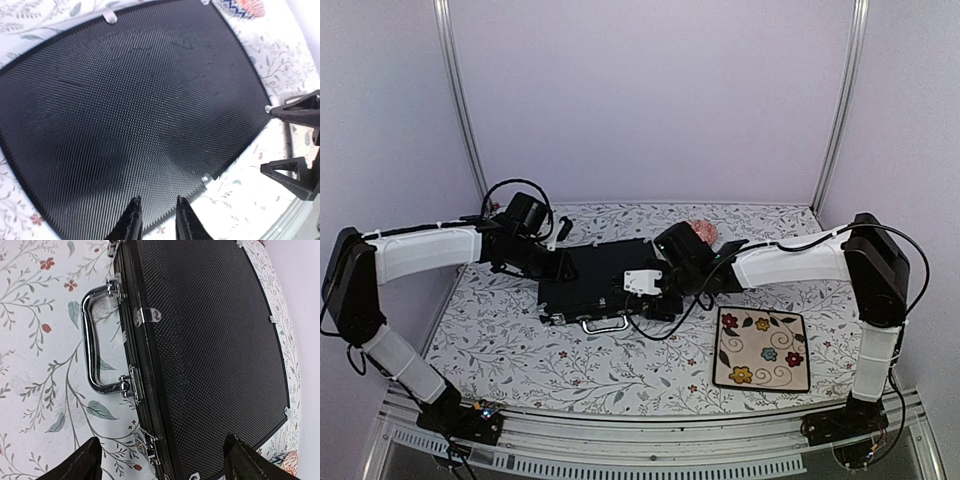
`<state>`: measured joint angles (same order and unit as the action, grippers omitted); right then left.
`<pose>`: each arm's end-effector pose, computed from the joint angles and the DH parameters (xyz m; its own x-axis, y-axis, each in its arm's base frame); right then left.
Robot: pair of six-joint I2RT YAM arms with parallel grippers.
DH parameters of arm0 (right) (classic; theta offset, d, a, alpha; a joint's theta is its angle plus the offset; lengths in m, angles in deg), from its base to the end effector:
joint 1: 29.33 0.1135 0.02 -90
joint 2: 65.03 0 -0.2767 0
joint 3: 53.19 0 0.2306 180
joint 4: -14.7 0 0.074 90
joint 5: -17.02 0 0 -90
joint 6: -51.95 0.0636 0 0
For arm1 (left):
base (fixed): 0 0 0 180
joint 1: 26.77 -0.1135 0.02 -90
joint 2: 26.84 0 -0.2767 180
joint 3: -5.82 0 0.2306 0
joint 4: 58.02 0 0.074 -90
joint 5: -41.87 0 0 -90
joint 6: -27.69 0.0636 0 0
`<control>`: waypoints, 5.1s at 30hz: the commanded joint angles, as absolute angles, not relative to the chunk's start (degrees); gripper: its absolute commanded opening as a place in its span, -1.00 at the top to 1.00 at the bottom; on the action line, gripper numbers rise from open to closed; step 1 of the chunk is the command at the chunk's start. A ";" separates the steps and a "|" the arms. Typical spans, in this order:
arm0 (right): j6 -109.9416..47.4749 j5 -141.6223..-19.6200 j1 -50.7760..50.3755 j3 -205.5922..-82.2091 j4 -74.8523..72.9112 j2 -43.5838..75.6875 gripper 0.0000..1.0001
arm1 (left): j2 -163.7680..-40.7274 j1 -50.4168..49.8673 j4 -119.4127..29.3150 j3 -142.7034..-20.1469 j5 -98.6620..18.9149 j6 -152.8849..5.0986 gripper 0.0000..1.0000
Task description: Pack up texas hold em set
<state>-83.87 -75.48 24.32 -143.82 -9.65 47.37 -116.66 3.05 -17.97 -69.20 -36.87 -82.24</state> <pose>0.2556 0.3519 0.1847 0.2922 -0.8118 -0.5056 -0.8796 -0.0206 -0.4752 0.2720 -0.1702 0.2198 -0.8664 0.1113 -0.4868 0.3084 0.8860 -0.3463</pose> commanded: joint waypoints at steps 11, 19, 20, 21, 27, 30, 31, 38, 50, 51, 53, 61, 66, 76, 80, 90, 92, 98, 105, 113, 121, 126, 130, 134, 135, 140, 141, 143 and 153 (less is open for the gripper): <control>-69.55 -93.61 14.34 -144.76 -20.60 36.95 -0.69 | -103.28 3.59 -9.19 -58.08 -33.49 -86.81 1.00; -68.86 -94.67 13.13 -143.91 -20.50 36.12 -0.69 | -103.96 3.87 -10.11 -54.96 -33.57 -87.43 1.00; -68.75 -94.76 13.16 -143.90 -20.50 36.05 -0.69 | -104.12 3.94 -10.16 -54.70 -33.63 -87.49 1.00; -68.73 -94.85 13.16 -143.79 -20.50 35.99 -0.70 | -104.18 4.03 -10.30 -54.37 -33.68 -87.52 1.00; -68.74 -95.09 13.14 -143.50 -20.50 36.07 -0.69 | -104.32 4.08 -11.48 -52.94 -34.40 -87.74 1.00; -68.64 -95.71 13.14 -143.51 -20.50 36.19 -0.69 | -104.44 4.08 -11.27 -53.31 -34.33 -87.63 1.00; -68.67 -95.81 13.20 -143.60 -20.51 36.22 -0.69 | -104.49 4.03 -11.10 -53.48 -34.54 -87.56 1.00; -68.38 -97.41 13.18 -143.37 -20.50 36.00 -0.70 | -103.11 4.08 -4.82 -59.32 -36.04 -86.06 1.00; -68.37 -97.88 13.04 -142.66 -20.29 35.76 -0.69 | -106.69 3.46 -6.44 -60.50 -40.14 -84.41 1.00; -68.37 -97.81 13.07 -142.58 -20.25 35.84 -0.69 | -107.05 3.42 -6.92 -60.05 -40.00 -84.46 1.00; -68.37 -97.85 13.05 -142.53 -20.24 35.98 -0.69 | -107.40 3.42 -7.96 -58.84 -39.27 -84.65 1.00; -68.69 -97.40 13.05 -141.92 -20.06 36.45 -0.69 | -107.32 3.46 -12.82 -52.78 -37.51 -85.29 1.00; -68.46 -97.50 13.05 -142.09 -20.06 37.05 -0.69 | -108.47 3.55 -17.14 -49.84 -37.04 -86.53 1.00; -68.67 -97.06 13.04 -141.18 -20.06 36.76 -0.70 | -107.92 3.78 -12.55 -52.10 -37.85 -90.29 1.00; -68.88 -97.43 13.06 -141.22 -20.06 37.01 -0.70 | -105.18 3.64 -6.00 -55.69 -40.60 -91.19 1.00; -69.24 -98.02 13.04 -140.52 -20.06 36.25 -0.70 | -109.94 3.89 -8.45 -60.37 -36.92 -91.19 1.00; -69.31 -98.03 13.06 -140.38 -20.07 36.23 -0.69 | -110.49 4.19 -8.98 -60.13 -36.69 -91.32 1.00; -69.36 -98.44 13.04 -140.47 -20.02 36.83 -0.70 | -109.40 4.71 -9.38 -57.14 -35.87 -91.93 1.00; -69.00 -98.42 13.05 -140.90 -20.14 37.36 -0.69 | -108.47 5.08 -16.40 -52.12 -37.30 -94.40 1.00; -68.82 -97.77 13.08 -140.95 -20.33 37.31 -0.69 | -109.14 5.64 -24.80 -47.28 -40.34 -96.49 1.00; -68.94 -97.50 13.04 -140.86 -20.42 37.43 -0.69 | -105.92 5.76 -28.61 -45.11 -45.12 -97.81 1.00; -69.07 -97.59 13.04 -140.69 -20.37 37.54 -0.69 | -104.01 5.83 -26.92 -45.46 -43.64 -96.55 1.00; -69.33 -97.97 13.04 -140.52 -20.38 37.33 -0.70 | -101.51 5.91 -20.15 -48.02 -40.82 -93.33 0.97; -69.30 -98.19 13.04 -140.51 -20.42 36.96 -0.69 | -97.95 5.84 -14.20 -51.40 -41.60 -88.65 0.63; -69.33 -98.26 13.05 -140.59 -20.44 36.87 -0.69 | -97.12 5.83 -13.71 -51.97 -42.34 -87.34 0.50; -69.75 -97.75 13.10 -141.12 -21.03 36.75 -0.70 | -96.36 4.85 -13.24 -54.35 -45.94 -81.56 -0.31; -69.89 -97.70 13.04 -141.18 -21.11 36.62 -0.70 | -97.10 4.29 -12.94 -54.92 -46.65 -80.88 -0.38; -70.02 -97.60 13.04 -141.06 -21.27 36.24 -0.70 | -99.03 2.78 -12.25 -56.08 -47.81 -79.83 -0.46; -70.92 -96.93 13.04 -140.02 -21.38 35.77 -0.70 | -105.27 -3.60 -17.70 -55.53 -41.05 -80.32 -0.56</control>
<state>-70.28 -97.14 13.02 -140.67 -20.63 37.67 -103.46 -2.20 -15.09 -55.69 -44.04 -80.88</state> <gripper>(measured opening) 0.851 0.776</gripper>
